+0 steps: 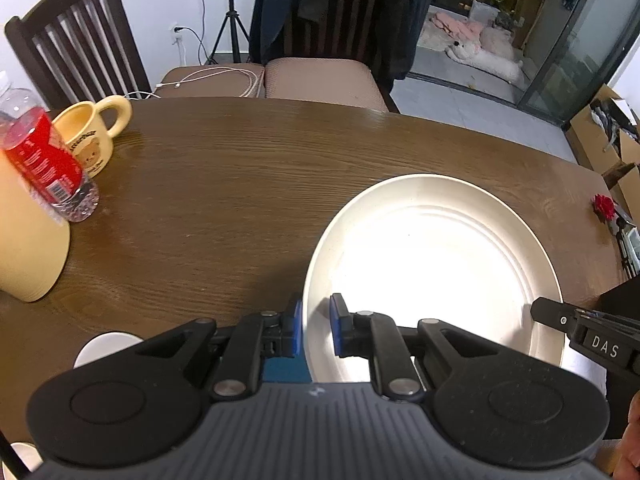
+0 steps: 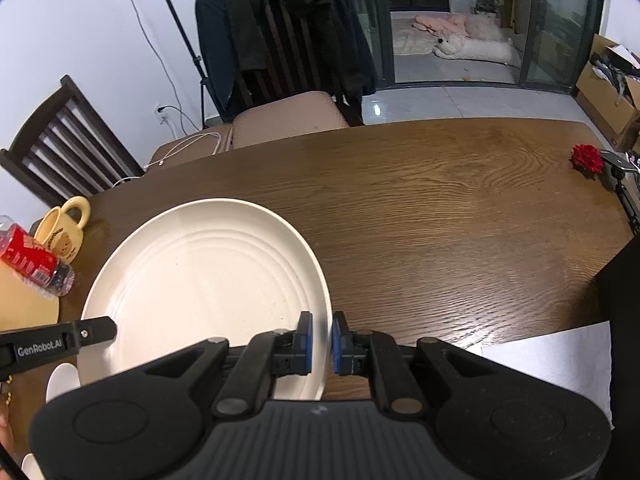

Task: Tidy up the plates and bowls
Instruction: 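Lift the cream plate with both grippers and turn toward the snack boxes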

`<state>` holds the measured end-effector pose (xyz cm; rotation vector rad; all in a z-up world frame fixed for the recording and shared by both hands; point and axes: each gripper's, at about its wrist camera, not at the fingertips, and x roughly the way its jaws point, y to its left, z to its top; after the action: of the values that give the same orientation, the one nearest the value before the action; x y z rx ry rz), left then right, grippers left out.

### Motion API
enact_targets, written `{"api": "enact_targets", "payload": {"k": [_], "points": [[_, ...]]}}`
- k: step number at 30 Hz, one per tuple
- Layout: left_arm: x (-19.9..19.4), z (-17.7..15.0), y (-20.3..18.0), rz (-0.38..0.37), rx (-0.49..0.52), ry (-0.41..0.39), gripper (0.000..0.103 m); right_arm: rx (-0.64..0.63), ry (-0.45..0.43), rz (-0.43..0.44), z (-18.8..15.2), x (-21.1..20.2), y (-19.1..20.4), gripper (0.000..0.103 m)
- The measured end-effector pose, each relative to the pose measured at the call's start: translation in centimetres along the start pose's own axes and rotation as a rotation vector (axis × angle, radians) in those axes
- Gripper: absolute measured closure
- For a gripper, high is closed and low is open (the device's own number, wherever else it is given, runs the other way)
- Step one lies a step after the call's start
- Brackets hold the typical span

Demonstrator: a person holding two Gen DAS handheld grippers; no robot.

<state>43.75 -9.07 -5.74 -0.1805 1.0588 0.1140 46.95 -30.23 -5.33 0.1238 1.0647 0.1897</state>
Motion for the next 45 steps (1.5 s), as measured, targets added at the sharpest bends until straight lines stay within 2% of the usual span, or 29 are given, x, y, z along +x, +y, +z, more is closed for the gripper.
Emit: {"api": "enact_targets", "payload": {"k": [22,45], "points": [[-4.7,-2.4,6.3,0.022,-0.076,-0.042,0.09,-0.081,-0.005,0.043,-1.6,-2.6,6.0,0.094],[-9.5,-7.2,13.5,0.067,-0.165,-0.074,0.09,-0.174,0.0,0.111,-5.9,-5.5,13.1,0.094]]}}
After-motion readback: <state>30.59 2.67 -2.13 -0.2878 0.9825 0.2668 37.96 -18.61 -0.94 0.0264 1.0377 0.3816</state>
